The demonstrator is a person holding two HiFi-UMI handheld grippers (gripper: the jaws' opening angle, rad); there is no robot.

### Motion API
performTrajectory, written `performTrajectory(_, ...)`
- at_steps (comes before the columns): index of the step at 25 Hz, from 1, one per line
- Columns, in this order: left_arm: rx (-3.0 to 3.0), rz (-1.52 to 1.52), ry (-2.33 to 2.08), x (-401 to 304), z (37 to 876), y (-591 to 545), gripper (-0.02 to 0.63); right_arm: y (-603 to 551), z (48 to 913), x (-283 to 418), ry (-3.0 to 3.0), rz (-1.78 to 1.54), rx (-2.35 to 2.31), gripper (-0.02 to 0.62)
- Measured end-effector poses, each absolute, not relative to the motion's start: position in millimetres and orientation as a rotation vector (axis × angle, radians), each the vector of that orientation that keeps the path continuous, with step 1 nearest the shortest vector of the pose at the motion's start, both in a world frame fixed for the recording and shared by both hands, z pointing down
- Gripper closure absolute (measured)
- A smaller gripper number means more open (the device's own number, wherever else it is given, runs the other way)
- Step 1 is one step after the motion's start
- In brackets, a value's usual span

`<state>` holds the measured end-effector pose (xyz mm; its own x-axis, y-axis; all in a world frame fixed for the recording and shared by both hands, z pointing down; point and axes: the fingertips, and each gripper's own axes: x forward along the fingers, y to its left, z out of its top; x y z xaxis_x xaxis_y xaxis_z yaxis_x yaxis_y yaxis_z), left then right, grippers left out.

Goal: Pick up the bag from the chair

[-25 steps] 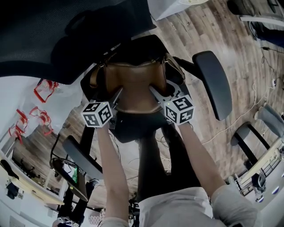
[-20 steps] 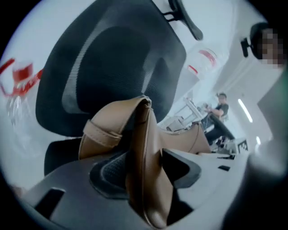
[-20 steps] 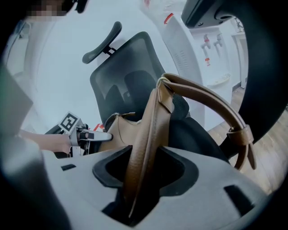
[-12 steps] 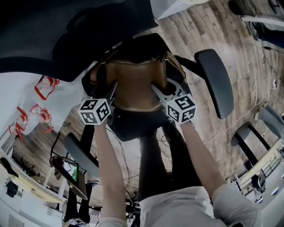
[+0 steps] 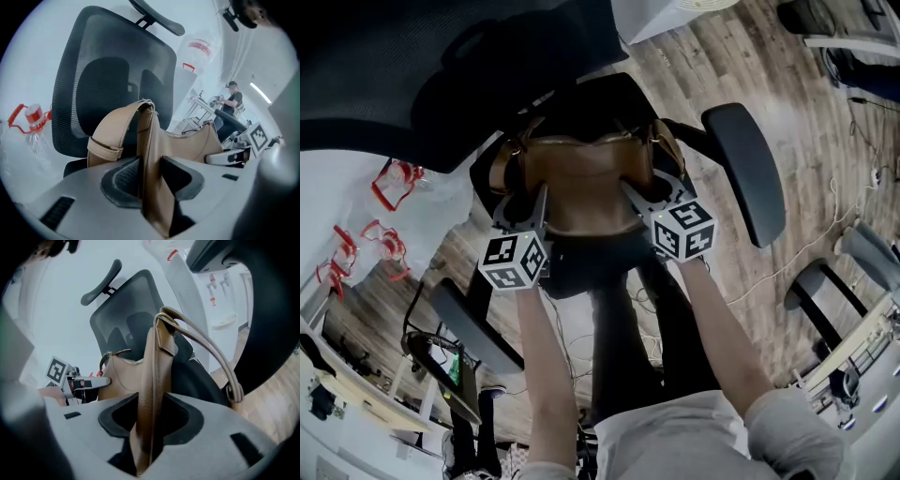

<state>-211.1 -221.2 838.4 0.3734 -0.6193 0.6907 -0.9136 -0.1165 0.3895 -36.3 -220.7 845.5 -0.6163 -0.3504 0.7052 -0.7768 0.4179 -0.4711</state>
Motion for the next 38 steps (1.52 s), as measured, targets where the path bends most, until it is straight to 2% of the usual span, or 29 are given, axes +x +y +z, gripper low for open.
performTrajectory(11, 1.858, 0.329, -1.463, -199.0, 772.2, -203.2, 0.483, -217.0, 779.6, -23.6, -2.264, 0.999, 0.945, 0.459)
performTrajectory(38, 1.945, 0.167, -1.662, -128.1, 493.5, -111.4, 0.486, -151.2, 516.6, 43.5, -2.528, 0.783, 0.897, 0.454)
